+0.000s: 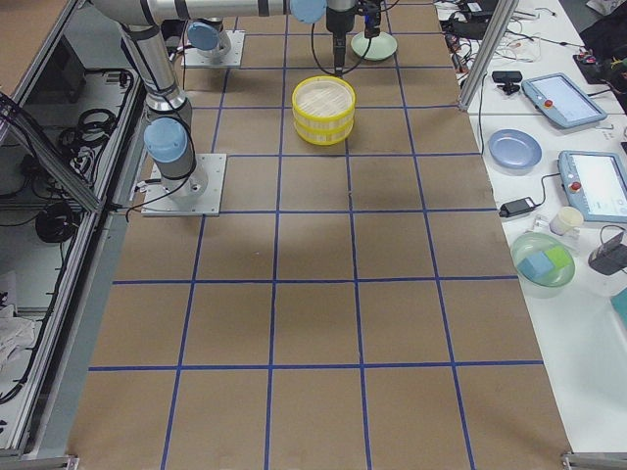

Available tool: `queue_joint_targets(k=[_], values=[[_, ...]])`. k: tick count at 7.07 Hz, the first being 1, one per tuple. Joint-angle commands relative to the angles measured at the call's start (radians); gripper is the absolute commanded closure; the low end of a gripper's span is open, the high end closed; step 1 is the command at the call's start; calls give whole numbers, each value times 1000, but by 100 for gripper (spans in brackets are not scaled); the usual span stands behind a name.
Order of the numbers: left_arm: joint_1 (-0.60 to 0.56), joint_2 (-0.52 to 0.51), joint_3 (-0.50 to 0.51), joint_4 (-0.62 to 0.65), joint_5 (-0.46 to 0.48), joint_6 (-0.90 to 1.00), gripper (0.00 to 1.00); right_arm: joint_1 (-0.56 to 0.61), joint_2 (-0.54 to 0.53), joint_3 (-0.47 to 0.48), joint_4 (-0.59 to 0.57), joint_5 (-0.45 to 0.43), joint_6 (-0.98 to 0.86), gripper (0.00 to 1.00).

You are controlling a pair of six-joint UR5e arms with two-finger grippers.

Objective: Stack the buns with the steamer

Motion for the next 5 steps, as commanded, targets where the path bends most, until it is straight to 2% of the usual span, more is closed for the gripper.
queue_joint_targets(k=[1, 2, 3, 4, 5], values=[[-151, 58, -1, -57, -121, -198, 100, 1, -41, -42, 125, 9, 2, 15], [-223, 67, -18, -64, -200, -317, 100, -1, -39, -45, 119, 18, 2, 12], [-292, 66, -33, -62, -244, -392, 100, -16, -39, -50, 119, 15, 4, 5], [-335, 66, -57, -67, -260, -394, 100, -48, -41, -56, 123, 21, 5, 0], [-360, 63, -97, -67, -262, -395, 100, -61, -44, -58, 122, 47, 17, 0]])
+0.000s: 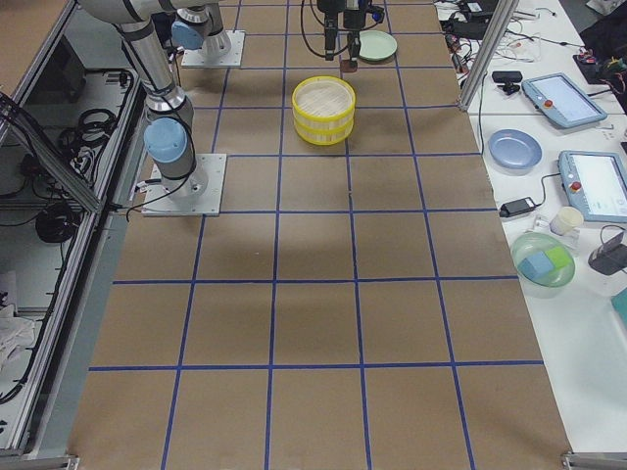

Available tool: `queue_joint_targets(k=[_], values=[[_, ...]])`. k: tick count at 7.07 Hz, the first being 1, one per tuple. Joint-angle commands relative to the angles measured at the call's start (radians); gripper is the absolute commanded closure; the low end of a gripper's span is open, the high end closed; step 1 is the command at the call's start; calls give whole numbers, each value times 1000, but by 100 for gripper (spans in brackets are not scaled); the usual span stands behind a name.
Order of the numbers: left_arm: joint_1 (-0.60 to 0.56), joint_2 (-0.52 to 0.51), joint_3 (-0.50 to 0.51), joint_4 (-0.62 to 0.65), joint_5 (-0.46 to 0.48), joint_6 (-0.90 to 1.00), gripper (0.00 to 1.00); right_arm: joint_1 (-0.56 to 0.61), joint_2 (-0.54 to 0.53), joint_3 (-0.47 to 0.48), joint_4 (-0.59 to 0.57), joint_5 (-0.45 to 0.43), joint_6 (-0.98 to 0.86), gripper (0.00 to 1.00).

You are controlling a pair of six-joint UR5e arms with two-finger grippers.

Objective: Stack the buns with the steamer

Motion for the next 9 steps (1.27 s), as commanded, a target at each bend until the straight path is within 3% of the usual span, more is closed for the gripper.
queue_joint_targets(k=[1, 2, 3, 4, 5, 8, 9], values=[[-61, 4, -80, 0, -5, -6, 100, -19, -3, -2, 3, 8, 16, 0], [-64, 7, -105, -2, -4, -14, 100, -19, -5, -2, 3, 8, 16, 0], [-69, 11, -107, -26, -4, -15, 82, -19, -5, -2, 4, 8, 17, 0], [-69, 11, -105, -32, -2, -15, 19, -18, -6, -2, 3, 6, 17, 0], [-69, 12, -98, -39, -2, -34, 0, -18, -6, -2, -2, 7, 19, 0], [-57, 29, -87, -74, 5, -34, 0, -18, -6, -1, 0, 3, 17, 0], [-40, 52, -62, -121, 46, -26, 0, -18, -6, -1, 0, 3, 17, 0]])
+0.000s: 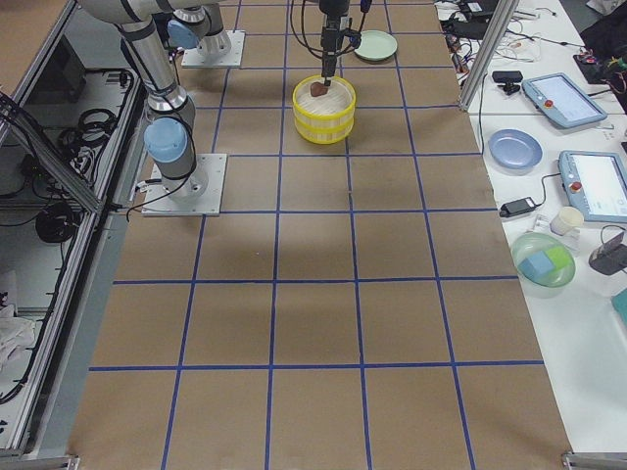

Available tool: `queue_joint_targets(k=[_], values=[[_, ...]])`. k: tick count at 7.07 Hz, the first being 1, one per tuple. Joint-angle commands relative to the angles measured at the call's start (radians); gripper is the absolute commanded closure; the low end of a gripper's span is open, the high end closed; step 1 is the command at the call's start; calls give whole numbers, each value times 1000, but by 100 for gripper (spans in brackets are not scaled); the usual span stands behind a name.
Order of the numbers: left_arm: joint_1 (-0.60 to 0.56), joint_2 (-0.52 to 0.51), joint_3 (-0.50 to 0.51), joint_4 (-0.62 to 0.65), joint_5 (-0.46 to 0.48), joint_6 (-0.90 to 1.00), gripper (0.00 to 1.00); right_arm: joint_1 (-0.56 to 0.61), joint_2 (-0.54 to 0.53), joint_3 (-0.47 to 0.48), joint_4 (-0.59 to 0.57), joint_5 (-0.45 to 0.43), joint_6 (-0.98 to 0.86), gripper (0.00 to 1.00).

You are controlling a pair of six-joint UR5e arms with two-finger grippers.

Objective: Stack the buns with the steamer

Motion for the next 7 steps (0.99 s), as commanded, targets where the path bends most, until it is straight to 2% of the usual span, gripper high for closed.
queue_joint_targets(k=[1, 2, 3, 4, 5, 7], values=[[29, 48, 85, -132, 135, 45, 0, 0, 0, 1, 2, 0, 0, 0], [82, 76, 171, -263, 150, 124, 0, -1, 2, 1, 2, 0, -5, 0], [163, 111, 231, -363, 205, 236, 0, -1, 0, 2, 3, 0, -6, 0], [251, 149, 245, -399, 226, 371, 0, -1, 0, 1, -17, 4, -8, 0], [323, 181, 244, -415, 227, 403, 0, -1, 2, 2, -15, -11, -15, 2], [371, 234, 243, -449, 326, 452, 0, -3, -17, 2, -11, -17, -15, 0]])
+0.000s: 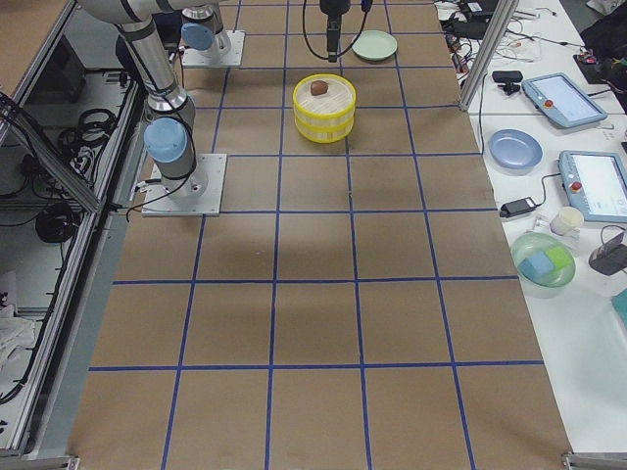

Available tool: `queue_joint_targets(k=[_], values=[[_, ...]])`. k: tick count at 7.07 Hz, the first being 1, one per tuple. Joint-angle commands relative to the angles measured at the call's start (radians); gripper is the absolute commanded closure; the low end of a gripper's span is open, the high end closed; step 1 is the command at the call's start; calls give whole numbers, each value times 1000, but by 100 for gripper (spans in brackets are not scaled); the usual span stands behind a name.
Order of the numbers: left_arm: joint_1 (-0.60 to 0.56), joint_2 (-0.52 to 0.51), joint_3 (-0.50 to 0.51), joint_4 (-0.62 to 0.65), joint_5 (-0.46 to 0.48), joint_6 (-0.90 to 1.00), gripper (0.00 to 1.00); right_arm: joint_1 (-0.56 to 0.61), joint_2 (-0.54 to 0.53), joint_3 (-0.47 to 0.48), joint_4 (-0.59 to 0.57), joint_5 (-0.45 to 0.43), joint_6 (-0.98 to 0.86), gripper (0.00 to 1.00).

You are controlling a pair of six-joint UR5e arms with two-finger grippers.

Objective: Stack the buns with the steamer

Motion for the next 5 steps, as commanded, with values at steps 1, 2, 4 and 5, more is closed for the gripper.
queue_joint_targets(k=[1, 2, 4, 5], values=[[35, 52, -6, -22, 77, 47, 0, 1, -29, 13, 1, 2, -3, 0], [35, 65, -10, -40, 111, 47, 0, 3, -31, 21, -6, 12, 1, 0], [35, 79, -24, -51, 110, 47, 0, 3, -23, 38, -9, -3, -2, 0], [35, 82, -24, -51, 114, 47, 0, 3, -23, 38, -9, -3, -3, 0]])
